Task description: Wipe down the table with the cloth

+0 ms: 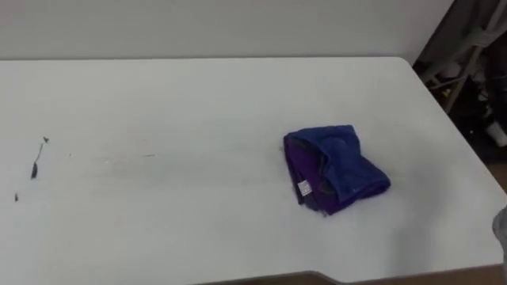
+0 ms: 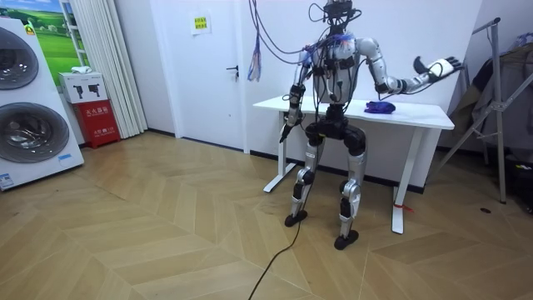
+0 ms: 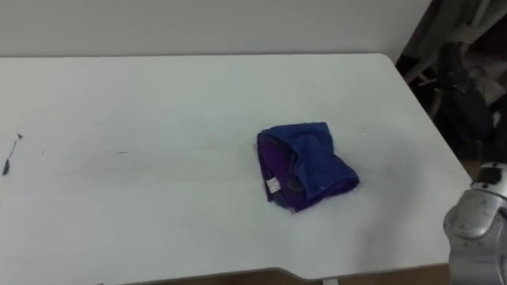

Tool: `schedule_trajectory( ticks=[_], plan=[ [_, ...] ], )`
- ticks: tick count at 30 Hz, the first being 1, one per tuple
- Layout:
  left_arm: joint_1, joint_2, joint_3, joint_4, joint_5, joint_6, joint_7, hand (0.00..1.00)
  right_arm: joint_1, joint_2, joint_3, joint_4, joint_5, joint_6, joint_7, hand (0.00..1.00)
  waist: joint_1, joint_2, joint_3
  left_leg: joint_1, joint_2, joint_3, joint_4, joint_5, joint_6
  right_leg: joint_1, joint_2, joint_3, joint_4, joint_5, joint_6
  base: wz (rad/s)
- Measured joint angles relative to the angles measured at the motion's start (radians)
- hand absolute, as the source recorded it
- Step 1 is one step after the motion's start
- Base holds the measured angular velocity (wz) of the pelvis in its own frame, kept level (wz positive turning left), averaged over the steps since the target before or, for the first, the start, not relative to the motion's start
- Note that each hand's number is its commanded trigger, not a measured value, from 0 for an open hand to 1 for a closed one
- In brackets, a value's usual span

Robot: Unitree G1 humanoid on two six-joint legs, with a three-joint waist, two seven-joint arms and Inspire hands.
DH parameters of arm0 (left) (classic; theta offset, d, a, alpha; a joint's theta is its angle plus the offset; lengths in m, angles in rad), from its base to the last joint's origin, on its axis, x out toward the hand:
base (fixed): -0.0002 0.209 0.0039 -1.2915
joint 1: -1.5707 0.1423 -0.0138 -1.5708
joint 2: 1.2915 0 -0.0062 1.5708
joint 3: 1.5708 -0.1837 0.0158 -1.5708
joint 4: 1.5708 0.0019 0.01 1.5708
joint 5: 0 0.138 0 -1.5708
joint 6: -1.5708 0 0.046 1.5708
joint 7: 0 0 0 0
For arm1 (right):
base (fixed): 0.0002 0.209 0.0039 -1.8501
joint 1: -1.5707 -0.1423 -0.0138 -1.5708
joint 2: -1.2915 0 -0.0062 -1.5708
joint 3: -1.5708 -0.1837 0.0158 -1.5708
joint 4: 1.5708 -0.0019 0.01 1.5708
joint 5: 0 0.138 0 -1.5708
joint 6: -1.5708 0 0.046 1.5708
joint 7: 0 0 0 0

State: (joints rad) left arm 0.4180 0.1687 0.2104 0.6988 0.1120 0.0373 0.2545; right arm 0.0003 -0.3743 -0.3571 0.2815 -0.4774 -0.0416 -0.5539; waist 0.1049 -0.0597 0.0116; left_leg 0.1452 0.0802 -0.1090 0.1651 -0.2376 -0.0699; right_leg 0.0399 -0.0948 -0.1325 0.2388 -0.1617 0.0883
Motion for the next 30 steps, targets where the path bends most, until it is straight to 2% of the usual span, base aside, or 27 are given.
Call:
schedule_trajectory(
  ticks=[1,3,4,8,11,15,17,20,25,27,29,30],
  plan=[
    [-0.001,0.000,0.008,0.006,0.000,0.000,-0.003,0.00,0.000,-0.006,-0.017,0.038,0.026,0.001,-0.012,0.00,0.000,-0.005,-0.0026,-0.001,0.000,0.005,-0.001,0.000,0.000,-0.005,0.001,0.006,0.002,0.000,0.000,-0.12],
    [0.009,0.000,0.017,0.010,-0.001,0.001,-0.007,0.00,0.000,-0.014,-0.026,0.082,0.076,0.002,-0.036,0.00,-0.016,-0.002,-0.0016,-0.002,0.000,0.012,-0.004,-0.001,0.001,-0.007,0.001,0.010,0.001,0.001,-0.001,-0.07],
    [0.010,0.000,0.028,0.012,-0.003,0.003,-0.009,0.00,0.001,-0.016,-0.038,0.122,0.115,0.000,-0.050,0.00,-0.032,-0.002,-0.0035,-0.003,0.000,0.012,-0.004,-0.002,0.002,-0.005,0.001,0.010,0.001,0.001,0.000,0.00],
    [0.017,0.000,0.049,0.019,-0.001,0.019,-0.010,0.00,0.016,-0.017,-0.110,0.228,0.232,0.042,-0.081,0.00,-0.055,-0.003,-0.0059,-0.003,0.000,0.015,-0.003,-0.002,0.003,-0.007,0.001,0.013,0.001,0.000,0.000,-0.01],
    [0.028,0.000,0.053,0.019,-0.004,0.029,-0.010,0.00,0.024,-0.020,-0.148,0.257,0.374,0.044,-0.141,0.00,-0.074,-0.007,-0.0059,0.004,0.000,0.034,-0.004,-0.002,0.004,-0.008,0.003,0.025,0.000,0.000,0.000,-0.11],
    [0.028,0.000,0.058,0.016,-0.004,0.029,-0.008,0.00,0.054,-0.021,-0.197,0.317,0.551,0.043,-0.208,0.00,-0.094,-0.007,-0.0103,0.005,0.001,0.041,-0.014,-0.005,0.007,-0.008,0.003,0.029,-0.002,0.000,0.001,-0.02],
    [0.031,0.000,0.073,0.016,-0.013,0.030,-0.008,0.00,0.082,-0.020,-0.232,0.394,0.659,0.042,-0.222,0.00,-0.106,-0.007,-0.0161,0.006,0.001,0.041,-0.015,-0.006,0.009,-0.003,0.003,0.029,-0.006,0.000,0.002,0.00],
    [0.032,-0.001,0.087,0.036,-0.022,0.029,-0.008,0.00,0.112,-0.015,-0.254,0.532,0.740,0.043,-0.223,0.00,-0.124,-0.009,-0.0194,0.008,0.001,0.041,-0.013,-0.007,0.010,-0.001,0.003,0.030,-0.005,0.000,0.002,0.00],
    [0.022,-0.004,0.088,0.075,-0.043,0.036,-0.010,0.00,0.188,0.031,-0.248,0.693,0.862,0.050,-0.184,0.00,-0.130,-0.002,-0.0180,0.007,0.001,0.041,-0.014,-0.013,0.011,-0.003,0.003,0.032,-0.004,-0.001,0.002,-0.01],
    [0.022,-0.007,0.082,0.081,-0.043,0.037,-0.013,0.00,0.210,0.058,-0.198,0.737,0.866,0.062,-0.140,0.00,-0.130,0.003,-0.0151,0.008,0.001,0.041,-0.012,-0.014,0.011,-0.003,0.003,0.033,-0.005,-0.001,0.002,-0.02],
    [0.014,-0.011,0.060,0.089,-0.042,0.037,-0.021,0.00,0.232,0.093,-0.068,0.774,0.805,0.067,-0.060,0.00,-0.126,0.006,-0.0138,0.006,0.001,0.042,-0.005,-0.014,0.011,-0.003,0.003,0.037,-0.004,0.000,0.003,-0.02],
    [0.015,-0.013,0.054,0.095,-0.042,0.036,-0.021,0.00,0.237,0.103,-0.037,0.774,0.775,0.067,-0.037,0.00,-0.125,0.007,-0.0138,0.005,0.000,0.042,-0.003,-0.014,0.011,-0.003,0.003,0.038,-0.004,0.001,0.003,0.00]
  ],
)
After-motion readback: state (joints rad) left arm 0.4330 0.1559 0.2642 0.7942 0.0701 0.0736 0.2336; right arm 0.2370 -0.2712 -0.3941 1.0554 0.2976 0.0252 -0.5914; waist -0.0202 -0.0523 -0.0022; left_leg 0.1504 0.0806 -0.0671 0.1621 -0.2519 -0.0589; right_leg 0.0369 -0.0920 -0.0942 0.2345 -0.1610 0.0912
